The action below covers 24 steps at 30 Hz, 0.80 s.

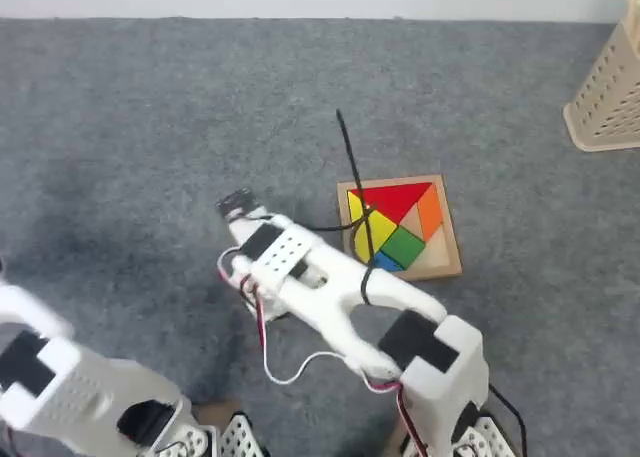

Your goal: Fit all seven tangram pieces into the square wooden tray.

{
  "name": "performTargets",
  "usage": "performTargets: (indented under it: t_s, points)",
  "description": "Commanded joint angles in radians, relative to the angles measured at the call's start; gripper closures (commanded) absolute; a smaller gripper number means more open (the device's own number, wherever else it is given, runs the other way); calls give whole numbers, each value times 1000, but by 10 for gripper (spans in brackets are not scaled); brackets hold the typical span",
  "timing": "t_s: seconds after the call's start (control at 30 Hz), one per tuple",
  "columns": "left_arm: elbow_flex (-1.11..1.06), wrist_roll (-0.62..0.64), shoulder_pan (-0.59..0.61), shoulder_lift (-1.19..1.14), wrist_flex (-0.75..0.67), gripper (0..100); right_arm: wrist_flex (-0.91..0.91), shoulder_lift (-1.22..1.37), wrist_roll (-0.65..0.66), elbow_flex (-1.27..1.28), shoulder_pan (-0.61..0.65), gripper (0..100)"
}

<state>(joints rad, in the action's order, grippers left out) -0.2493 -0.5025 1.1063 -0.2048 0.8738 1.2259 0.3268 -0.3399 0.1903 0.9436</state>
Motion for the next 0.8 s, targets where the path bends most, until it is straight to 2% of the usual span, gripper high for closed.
performTargets:
  t_s: [0.0,0.07,0.2,0.53,0.63,0.77]
  points:
    - [45,-8,-3,15,3,876,21,-21,-11,-29,-36,750]
    - [45,-8,-2,15,5,876,21,-19,-9,-29,-39,757]
    - [45,-8,-2,15,5,876,12,-19,-8,-29,-68,846]
    - [45,-8,-5,15,8,876,15,-28,69,-37,-160,996]
    - [47,-8,-11,17,34,876,21,-28,138,-49,-186,993]
    - [67,-8,-43,46,127,876,22,-67,146,-51,-232,993]
